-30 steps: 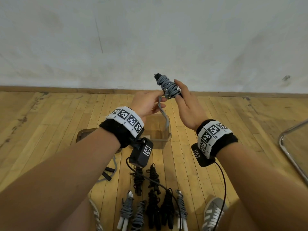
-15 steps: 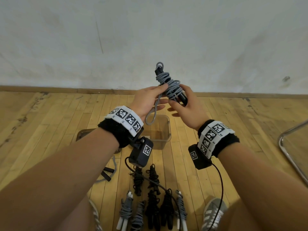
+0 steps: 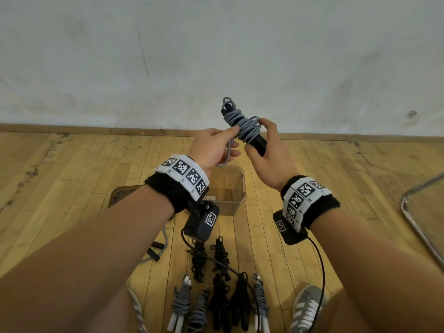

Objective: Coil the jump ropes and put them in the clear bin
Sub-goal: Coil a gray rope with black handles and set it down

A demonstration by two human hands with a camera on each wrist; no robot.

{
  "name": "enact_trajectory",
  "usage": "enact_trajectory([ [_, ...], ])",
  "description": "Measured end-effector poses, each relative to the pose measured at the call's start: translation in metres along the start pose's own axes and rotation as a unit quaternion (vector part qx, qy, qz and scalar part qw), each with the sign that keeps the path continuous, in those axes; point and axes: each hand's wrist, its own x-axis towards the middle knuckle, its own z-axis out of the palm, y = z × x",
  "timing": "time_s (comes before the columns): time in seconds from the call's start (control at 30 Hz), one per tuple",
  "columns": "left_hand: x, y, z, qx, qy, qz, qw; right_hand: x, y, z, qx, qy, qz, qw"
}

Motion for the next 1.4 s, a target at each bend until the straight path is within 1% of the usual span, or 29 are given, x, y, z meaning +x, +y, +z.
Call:
enact_trajectory([
  [0.07, 0.0, 0.002, -0.001, -0.01, -0.001, -0.003, 1.0, -0.003, -0.005, 0.0, 0.013, -0.015, -0.003, 1.0],
  [0.2, -0.003, 0.003, -0.002, -0.007, -0.017, -0.007, 1.0, -0.004, -0.009, 0.004, 0.002, -0.01, -0.023, 1.0],
  [0.33, -0.005, 0.002, 0.0, -0.01, 0.0, 0.006, 1.0, -0.002, -0.007, 0.003, 0.059, -0.024, -0.026, 0.998],
  [0.4, -0.006, 0.004, -0.001, -0.024, -0.004, 0.002, 1.0, -0.002, -0.01, 0.0, 0.106, -0.024, -0.008, 0.994],
  [0.5, -0.007, 0.006, -0.001, -0.025, -0.045, -0.004, 0.999, 0.001, -0.01, -0.002, 0.198, -0.039, 0.067, 0.977],
  [0.57, -0.008, 0.005, 0.001, -0.018, -0.061, -0.006, 0.998, 0.003, -0.008, -0.003, 0.216, -0.055, 0.083, 0.971],
  [0.7, -0.006, 0.003, -0.002, 0.009, -0.056, -0.021, 0.998, 0.002, -0.007, -0.006, 0.218, -0.061, 0.082, 0.97],
  [0.8, -0.004, 0.002, -0.003, 0.028, -0.04, -0.007, 0.999, 0.002, -0.007, -0.01, 0.216, -0.047, 0.087, 0.971],
  [1.0, -0.003, 0.002, -0.002, -0.013, -0.046, 0.006, 0.999, 0.007, -0.004, -0.009, 0.253, -0.018, 0.099, 0.962],
  [1.07, -0.004, 0.0, -0.002, -0.018, -0.046, 0.022, 0.999, 0.008, 0.0, -0.012, 0.239, -0.018, 0.097, 0.966],
  [1.17, -0.006, -0.001, -0.002, -0.014, -0.04, 0.043, 0.998, 0.007, 0.005, -0.016, 0.188, -0.019, 0.085, 0.978],
  [1.27, -0.005, 0.001, -0.003, -0.013, -0.035, 0.046, 0.998, 0.009, 0.015, -0.022, 0.161, -0.014, 0.098, 0.982],
  [1.4, -0.01, 0.001, 0.003, 0.001, -0.057, 0.06, 0.997, 0.01, 0.02, -0.022, 0.139, -0.007, 0.103, 0.985],
])
